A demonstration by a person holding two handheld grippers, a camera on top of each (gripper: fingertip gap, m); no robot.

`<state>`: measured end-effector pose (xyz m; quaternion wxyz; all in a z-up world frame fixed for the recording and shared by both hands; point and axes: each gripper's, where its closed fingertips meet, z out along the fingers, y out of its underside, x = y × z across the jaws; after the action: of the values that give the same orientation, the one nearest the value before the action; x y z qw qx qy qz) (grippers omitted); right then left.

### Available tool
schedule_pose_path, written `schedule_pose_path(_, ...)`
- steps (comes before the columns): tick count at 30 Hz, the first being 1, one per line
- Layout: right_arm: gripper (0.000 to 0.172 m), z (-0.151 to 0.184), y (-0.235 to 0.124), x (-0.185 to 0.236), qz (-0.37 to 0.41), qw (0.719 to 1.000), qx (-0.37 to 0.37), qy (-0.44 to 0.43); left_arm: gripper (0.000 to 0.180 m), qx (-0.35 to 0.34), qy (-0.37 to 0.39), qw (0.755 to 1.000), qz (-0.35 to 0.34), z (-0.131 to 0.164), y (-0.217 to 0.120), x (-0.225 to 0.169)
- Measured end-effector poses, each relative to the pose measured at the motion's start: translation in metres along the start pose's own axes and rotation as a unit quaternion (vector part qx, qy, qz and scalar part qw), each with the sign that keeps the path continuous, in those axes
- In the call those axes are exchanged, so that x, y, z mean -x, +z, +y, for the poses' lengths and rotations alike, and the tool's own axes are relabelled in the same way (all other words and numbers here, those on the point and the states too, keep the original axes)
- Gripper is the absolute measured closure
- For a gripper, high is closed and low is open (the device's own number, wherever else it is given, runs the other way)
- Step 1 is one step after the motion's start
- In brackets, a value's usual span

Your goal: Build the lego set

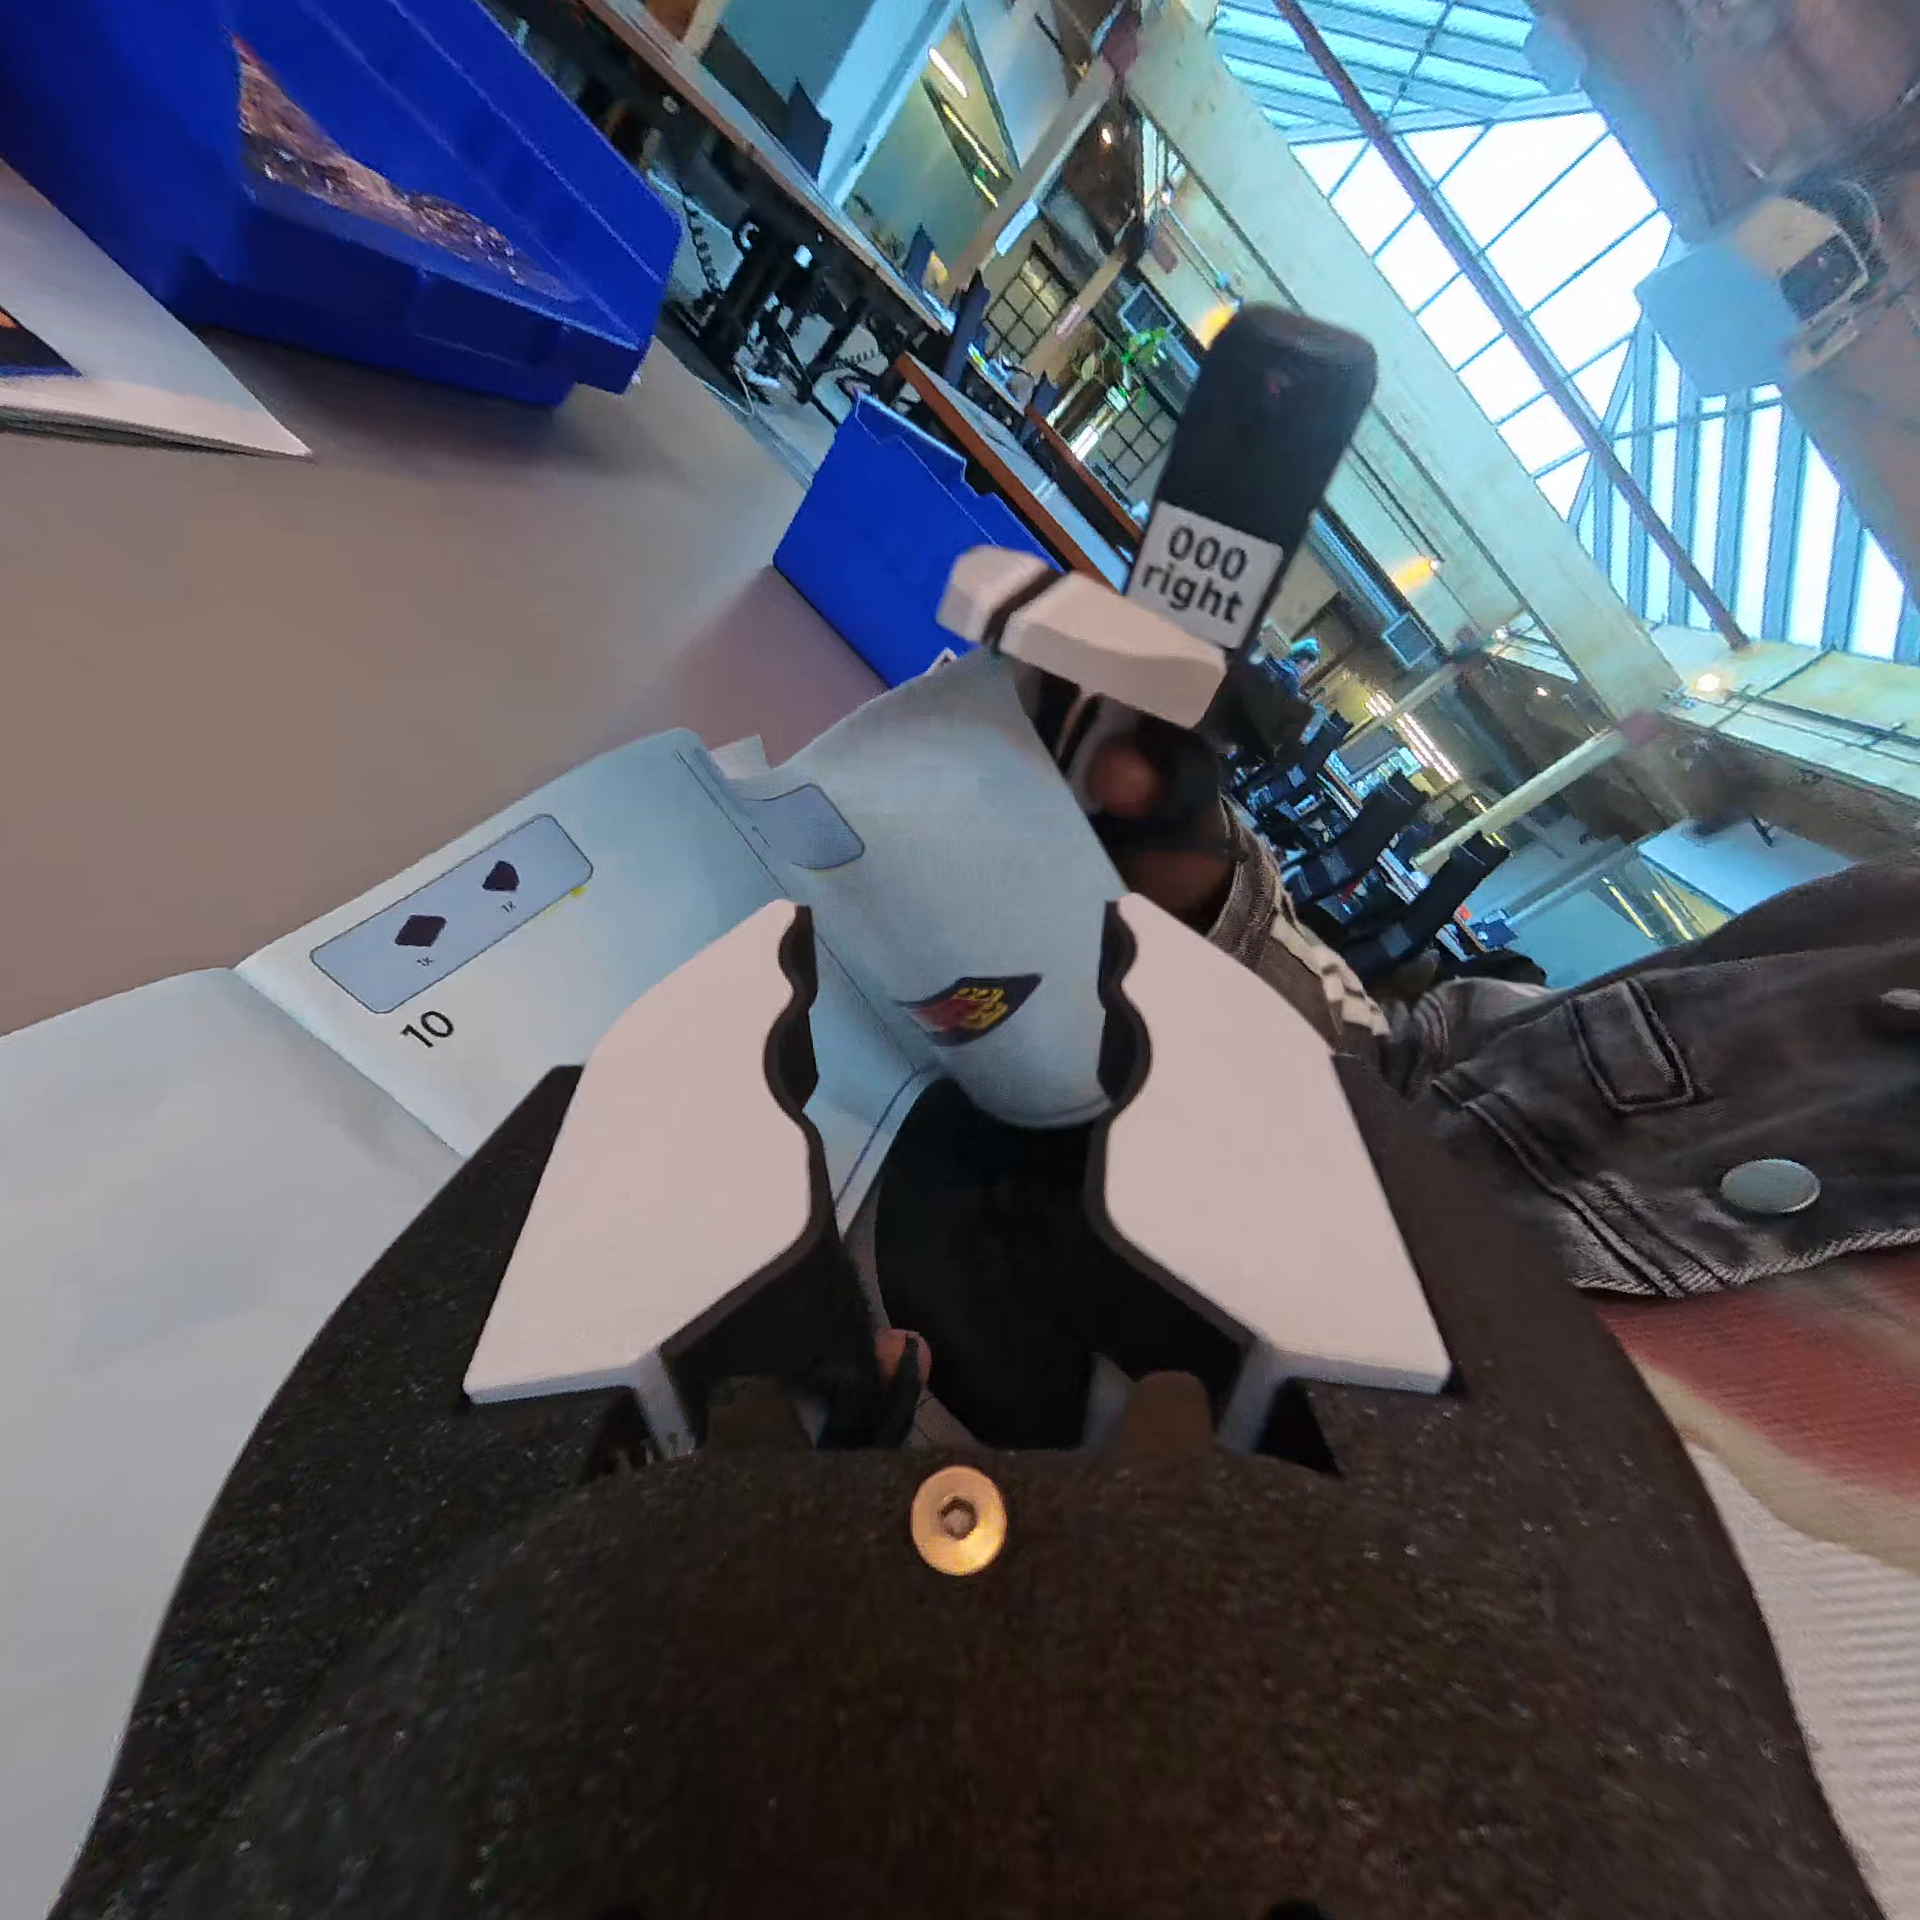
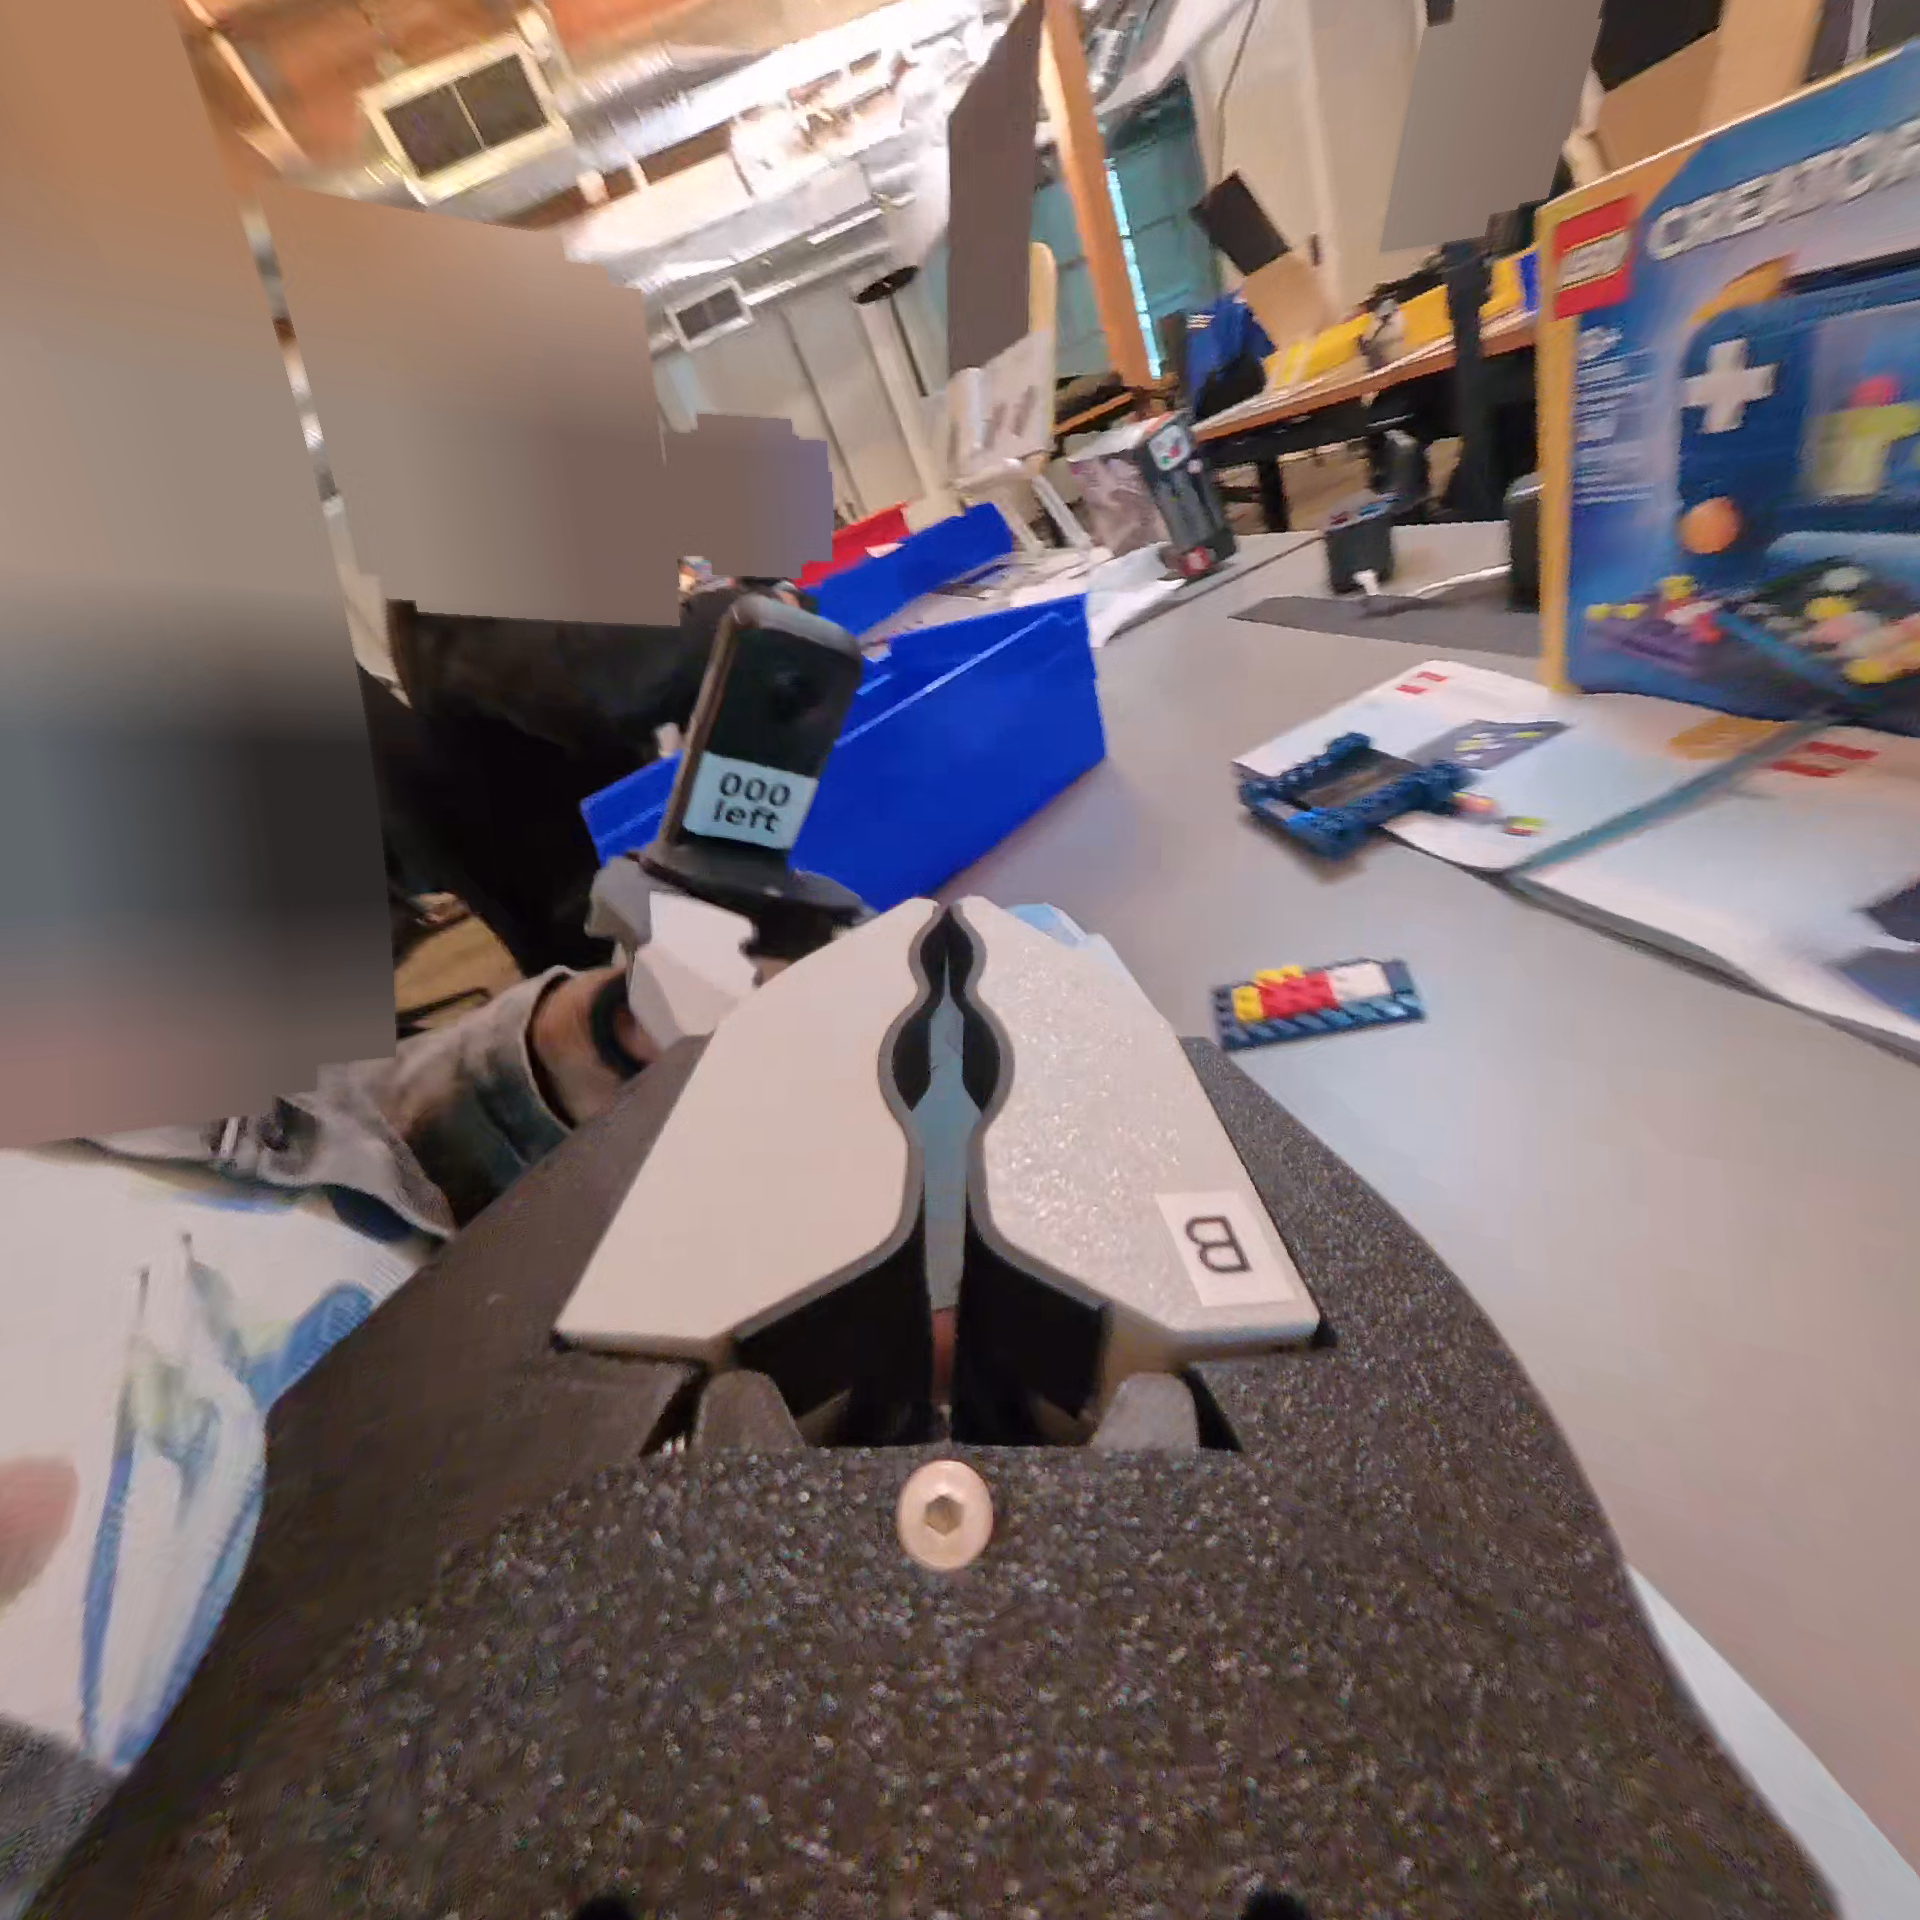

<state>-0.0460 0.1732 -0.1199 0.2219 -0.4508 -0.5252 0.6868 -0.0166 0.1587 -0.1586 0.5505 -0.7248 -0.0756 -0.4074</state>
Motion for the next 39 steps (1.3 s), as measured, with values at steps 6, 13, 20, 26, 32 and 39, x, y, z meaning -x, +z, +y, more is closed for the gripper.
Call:
schedule_pose_path(6, 0.172, -0.011, 0.034, 0.014, -0.113, 0.985, -0.045, 0.122, 0.141, -0.024, -0.073, 0.996, 0.053, -0.006, -0.004, 0.000)
schedule_pose_path(13, 0.151, -0.005, 0.025, 0.002, -0.113, 0.978, -0.042, 0.169, 0.174, -0.064, -0.090, 0.989, 0.098, -0.017, -0.016, -0.006)
schedule_pose_path(20, 0.148, 0.014, -0.004, 0.024, -0.184, 0.948, 0.012, 0.258, 0.173, -0.093, -0.126, 0.972, 0.173, -0.025, -0.027, -0.016)
schedule_pose_path(26, 0.164, 0.014, 0.002, 0.044, -0.256, 0.908, 0.018, 0.332, 0.173, -0.090, -0.131, 0.966, 0.202, -0.024, -0.027, -0.023)
schedule_pose_path(32, 0.172, 0.014, 0.001, 0.047, -0.280, 0.893, 0.014, 0.351, 0.173, -0.085, -0.133, 0.965, 0.211, -0.023, -0.027, -0.025)
schedule_pose_path(39, 0.162, 0.021, 0.002, 0.044, -0.261, 0.899, 0.031, 0.349, 0.173, -0.084, -0.131, 0.965, 0.209, -0.023, -0.027, -0.024)
